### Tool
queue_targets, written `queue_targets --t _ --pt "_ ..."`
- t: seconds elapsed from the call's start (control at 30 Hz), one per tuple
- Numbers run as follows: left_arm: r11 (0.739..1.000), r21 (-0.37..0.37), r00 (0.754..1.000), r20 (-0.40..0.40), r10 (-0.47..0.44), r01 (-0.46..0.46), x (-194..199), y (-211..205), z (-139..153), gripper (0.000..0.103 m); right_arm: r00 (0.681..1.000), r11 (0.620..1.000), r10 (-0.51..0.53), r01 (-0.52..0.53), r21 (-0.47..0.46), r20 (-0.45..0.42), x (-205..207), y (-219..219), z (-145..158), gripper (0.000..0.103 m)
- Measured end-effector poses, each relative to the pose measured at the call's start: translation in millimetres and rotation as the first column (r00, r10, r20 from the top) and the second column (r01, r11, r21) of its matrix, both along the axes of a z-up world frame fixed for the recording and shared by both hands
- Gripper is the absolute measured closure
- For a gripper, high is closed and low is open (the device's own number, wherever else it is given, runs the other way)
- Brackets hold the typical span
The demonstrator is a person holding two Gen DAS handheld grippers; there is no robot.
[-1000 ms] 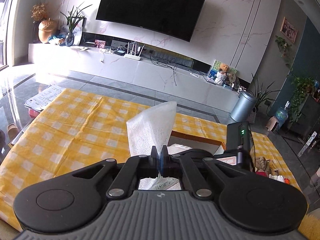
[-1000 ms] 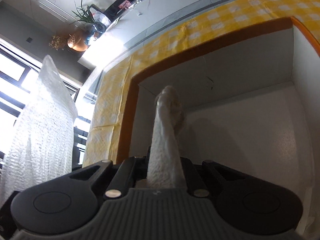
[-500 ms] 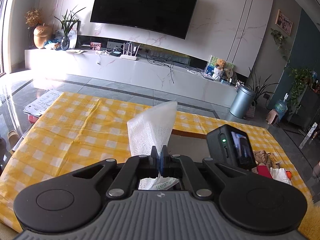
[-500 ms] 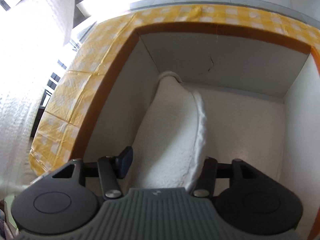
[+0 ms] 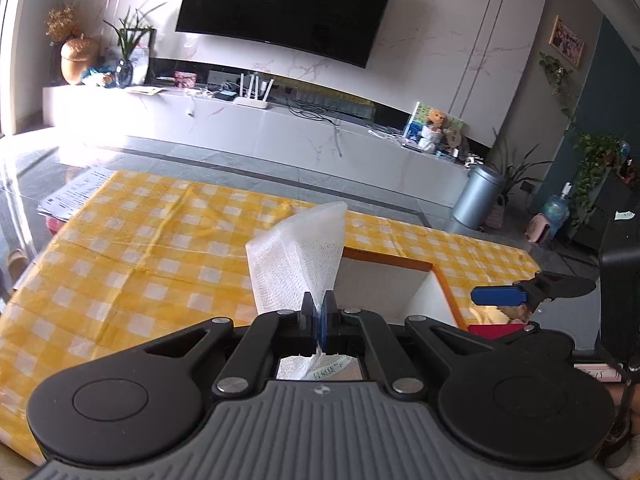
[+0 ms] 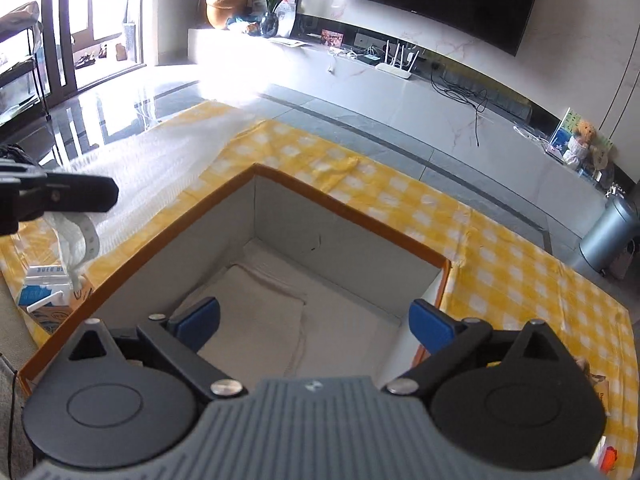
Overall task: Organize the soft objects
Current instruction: 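Open the left tool to drop the mesh-wrapped cloth into the white box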
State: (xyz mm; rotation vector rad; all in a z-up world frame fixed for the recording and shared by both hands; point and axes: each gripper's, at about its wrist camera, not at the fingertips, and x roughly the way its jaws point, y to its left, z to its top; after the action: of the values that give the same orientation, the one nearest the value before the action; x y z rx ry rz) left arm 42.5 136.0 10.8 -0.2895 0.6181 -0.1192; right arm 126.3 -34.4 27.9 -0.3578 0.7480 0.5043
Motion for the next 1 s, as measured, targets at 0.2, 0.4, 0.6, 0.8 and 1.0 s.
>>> queue_targets --t 0.2,0.4,0.6,0.8,1.0 --pt "0.990 -0.096 0.994 -0.025 -0.106 0.103 11 -14 -10 0.101 0.993 0.994 -0.078 0.070 0.085 0.094 -11 -50 15 0.003" --pt "0.985 -0.099 0.983 -0.106 -0.153 0.142 36 -44 -37 0.101 0.980 0.973 -0.180 0.164 0.162 0.089 3 -92 8 0.003" --pt "0.985 -0.092 0.974 -0.157 -0.161 0.148 59 -73 -59 0.101 0.973 0.952 -0.223 0.206 0.227 0.054 11 -112 -1 0.003" --pt "0.992 -0.023 0.976 -0.178 -0.125 0.123 71 -84 -69 0.101 0.980 0.960 -0.197 0.186 0.209 0.036 5 -109 -15 0.003" --pt "0.994 0.060 0.981 -0.173 -0.083 0.095 70 -87 -71 0.100 0.983 0.958 -0.180 0.171 0.231 0.019 6 -108 -16 0.003"
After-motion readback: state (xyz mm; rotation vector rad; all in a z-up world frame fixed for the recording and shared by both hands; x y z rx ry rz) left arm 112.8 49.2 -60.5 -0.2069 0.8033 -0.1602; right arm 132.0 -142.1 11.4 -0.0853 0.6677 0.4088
